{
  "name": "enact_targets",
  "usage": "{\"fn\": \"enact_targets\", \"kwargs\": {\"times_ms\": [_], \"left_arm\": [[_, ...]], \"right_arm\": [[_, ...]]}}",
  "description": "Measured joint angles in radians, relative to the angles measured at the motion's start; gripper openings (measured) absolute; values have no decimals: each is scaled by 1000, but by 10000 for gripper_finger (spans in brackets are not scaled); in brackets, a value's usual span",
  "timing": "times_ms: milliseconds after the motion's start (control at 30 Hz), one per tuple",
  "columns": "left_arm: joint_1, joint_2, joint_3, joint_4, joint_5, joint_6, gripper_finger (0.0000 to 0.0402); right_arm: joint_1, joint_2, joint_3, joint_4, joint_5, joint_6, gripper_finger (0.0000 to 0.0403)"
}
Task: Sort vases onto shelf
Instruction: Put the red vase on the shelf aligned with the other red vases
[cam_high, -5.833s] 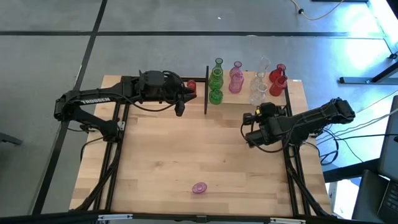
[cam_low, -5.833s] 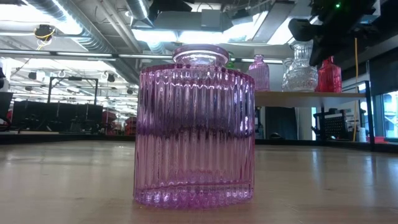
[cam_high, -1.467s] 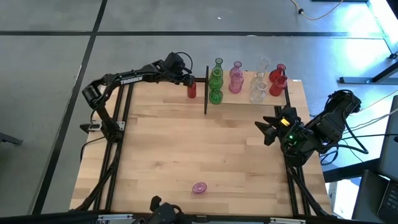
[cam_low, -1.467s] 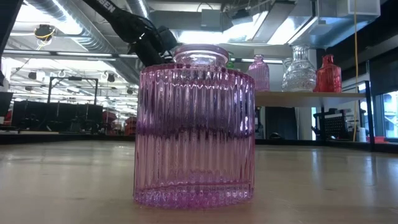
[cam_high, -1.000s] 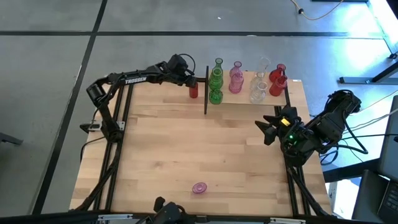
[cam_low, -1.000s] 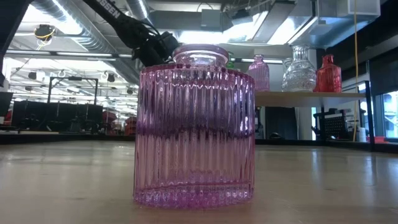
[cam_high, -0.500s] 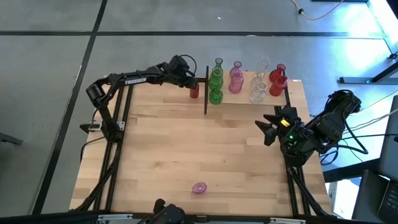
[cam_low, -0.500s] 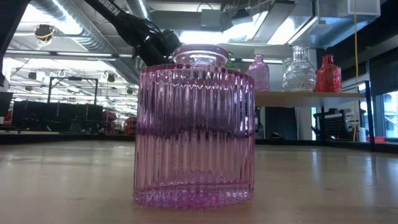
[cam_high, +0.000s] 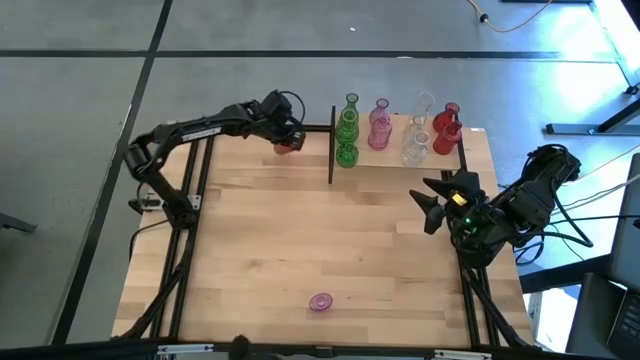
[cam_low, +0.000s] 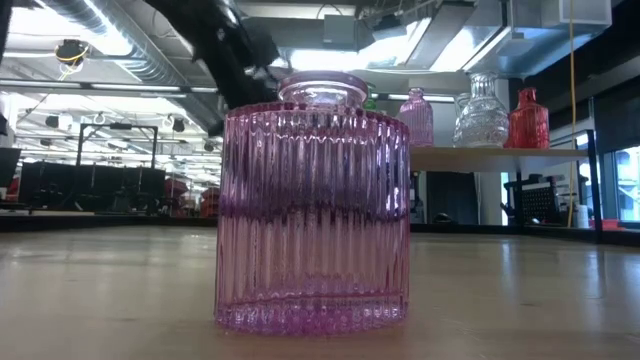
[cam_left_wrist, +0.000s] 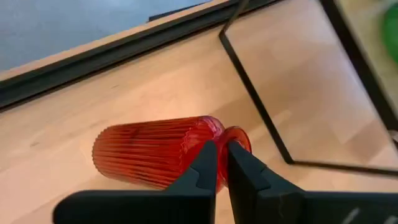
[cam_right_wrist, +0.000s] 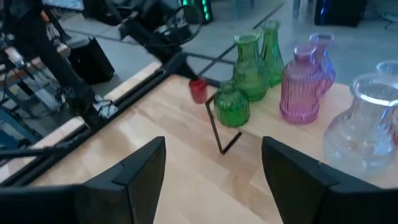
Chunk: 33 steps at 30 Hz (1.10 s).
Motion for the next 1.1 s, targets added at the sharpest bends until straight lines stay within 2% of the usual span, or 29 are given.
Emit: {"fn": "enact_targets", "kwargs": {"times_ms": [200, 367, 533, 733, 867, 1100], "left_arm": [[-81, -139, 3, -135, -5, 21, 8], [-149, -236, 5, -121, 0, -60, 8], [-229, -279, 5, -91, 56, -164, 6], [-313, -292, 5, 13, 158, -285, 3], [-360, -292, 6, 92, 201, -362, 3], [-411, -292, 6, 183, 216, -452, 2]], "right_arm": [[0, 0, 0, -3, 39, -30, 253], [0, 5, 0, 8, 39, -82, 269], [0, 29, 0, 52, 36, -173, 287], [-22, 77, -37, 229, 57, -365, 301], [-72, 106, -76, 362, 31, -472, 309], [-191, 168, -119, 661, -144, -719, 329]]}}
